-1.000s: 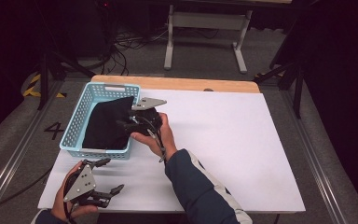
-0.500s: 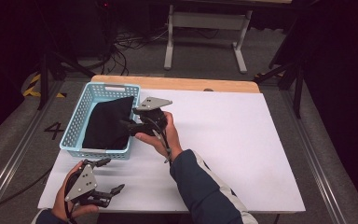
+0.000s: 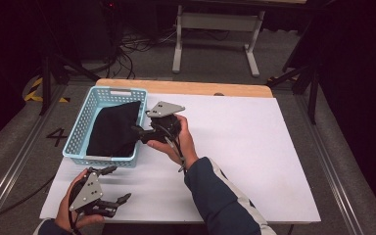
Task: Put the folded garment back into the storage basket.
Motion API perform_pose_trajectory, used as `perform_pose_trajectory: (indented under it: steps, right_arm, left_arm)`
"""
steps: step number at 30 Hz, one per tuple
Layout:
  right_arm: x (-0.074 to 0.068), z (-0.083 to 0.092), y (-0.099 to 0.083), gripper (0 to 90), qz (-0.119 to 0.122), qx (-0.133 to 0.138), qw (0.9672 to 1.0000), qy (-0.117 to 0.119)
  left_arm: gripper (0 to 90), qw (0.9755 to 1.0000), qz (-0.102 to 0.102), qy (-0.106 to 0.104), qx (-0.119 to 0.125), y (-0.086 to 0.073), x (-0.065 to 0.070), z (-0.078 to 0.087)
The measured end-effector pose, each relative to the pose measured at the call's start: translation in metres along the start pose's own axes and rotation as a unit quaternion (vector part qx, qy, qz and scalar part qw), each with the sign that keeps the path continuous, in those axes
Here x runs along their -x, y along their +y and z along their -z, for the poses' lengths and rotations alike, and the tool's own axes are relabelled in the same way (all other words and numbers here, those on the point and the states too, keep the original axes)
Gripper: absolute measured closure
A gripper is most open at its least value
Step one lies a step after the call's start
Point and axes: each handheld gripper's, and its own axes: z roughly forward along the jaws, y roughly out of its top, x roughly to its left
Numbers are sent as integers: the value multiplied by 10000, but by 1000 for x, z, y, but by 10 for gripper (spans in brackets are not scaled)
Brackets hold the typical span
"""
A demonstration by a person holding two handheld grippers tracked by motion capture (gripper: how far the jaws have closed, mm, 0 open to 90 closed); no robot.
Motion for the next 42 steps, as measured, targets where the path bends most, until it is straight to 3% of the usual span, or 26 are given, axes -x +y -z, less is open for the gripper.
perform_pose_trajectory:
  steps: [11,34,37,42]
  right_arm:
    - [1,13,-2,293,183,-17,9997,-158]
    - [2,25,-10,146,251,16,9987,-441]
    - [2,26,-10,122,238,-3,9977,-629]
    - [2,29,-11,111,258,-13,9976,-647]
  left_arm:
    - [99,10000,-13,-2,-39,0,1,-1]
    - [101,10000,-50,8,-74,0,2,-2]
    - [101,10000,-47,-4,-78,0,2,-3]
    - [101,10000,-48,3,-85,0,2,-3]
